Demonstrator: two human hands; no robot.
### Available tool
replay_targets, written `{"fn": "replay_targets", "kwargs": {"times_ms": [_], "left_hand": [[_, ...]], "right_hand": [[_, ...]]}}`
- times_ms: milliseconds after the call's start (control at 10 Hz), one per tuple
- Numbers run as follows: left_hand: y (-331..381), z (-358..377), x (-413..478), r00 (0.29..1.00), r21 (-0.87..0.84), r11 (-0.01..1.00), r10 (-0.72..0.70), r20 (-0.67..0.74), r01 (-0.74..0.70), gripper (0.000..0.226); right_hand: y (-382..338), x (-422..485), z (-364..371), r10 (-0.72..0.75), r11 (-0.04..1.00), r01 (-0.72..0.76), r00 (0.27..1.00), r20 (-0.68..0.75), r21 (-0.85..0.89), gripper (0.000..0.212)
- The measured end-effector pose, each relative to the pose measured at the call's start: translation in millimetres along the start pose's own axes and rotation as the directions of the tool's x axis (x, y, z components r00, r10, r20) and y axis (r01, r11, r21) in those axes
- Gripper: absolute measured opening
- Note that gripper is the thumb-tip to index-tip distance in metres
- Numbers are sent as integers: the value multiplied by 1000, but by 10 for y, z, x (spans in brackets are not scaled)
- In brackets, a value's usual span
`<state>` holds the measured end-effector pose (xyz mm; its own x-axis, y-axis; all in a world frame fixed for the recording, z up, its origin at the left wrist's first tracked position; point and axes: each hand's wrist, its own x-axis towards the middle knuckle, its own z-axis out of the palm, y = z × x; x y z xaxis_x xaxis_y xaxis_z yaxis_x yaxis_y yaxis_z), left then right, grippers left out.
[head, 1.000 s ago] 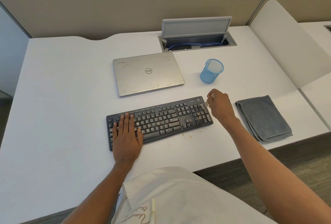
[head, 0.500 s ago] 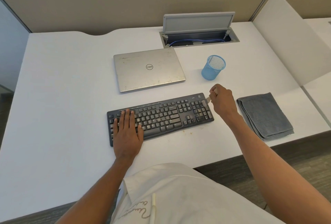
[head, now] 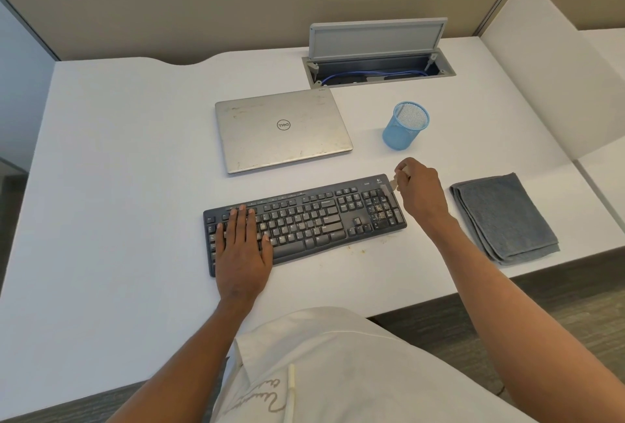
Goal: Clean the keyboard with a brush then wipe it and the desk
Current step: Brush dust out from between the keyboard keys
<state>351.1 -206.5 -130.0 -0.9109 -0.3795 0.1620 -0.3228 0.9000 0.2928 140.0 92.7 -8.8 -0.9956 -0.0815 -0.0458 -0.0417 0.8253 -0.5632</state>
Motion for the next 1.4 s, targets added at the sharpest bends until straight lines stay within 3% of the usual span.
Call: {"fn": "replay_targets", "kwargs": {"times_ms": [400,600,1000,1200,1400], "left_hand": [[5,-9,-5,1000,10,1000,-6,4,6,62],[10,-18,-3,1000,11,1000,-1,1,1,62],[2,2,3,1000,8,1000,-7,11,7,63],[5,-2,-2,1000,9,1000,-4,2,4,63],[7,-4,2,1000,11,1000,-4,8,4,63]], "right_hand": [[11,25,-17,14,1000,-13,1000,2,-21,15],[-1,16,-61,7,1000,-4,997,-83,28,14],[94,21,-66,74,997,-74,997,-33,-11,18],[55,44,-104,58,997,-51,992,-111,65,17],[123,11,-40,92,995,-91,995,-45,26,17]]}}
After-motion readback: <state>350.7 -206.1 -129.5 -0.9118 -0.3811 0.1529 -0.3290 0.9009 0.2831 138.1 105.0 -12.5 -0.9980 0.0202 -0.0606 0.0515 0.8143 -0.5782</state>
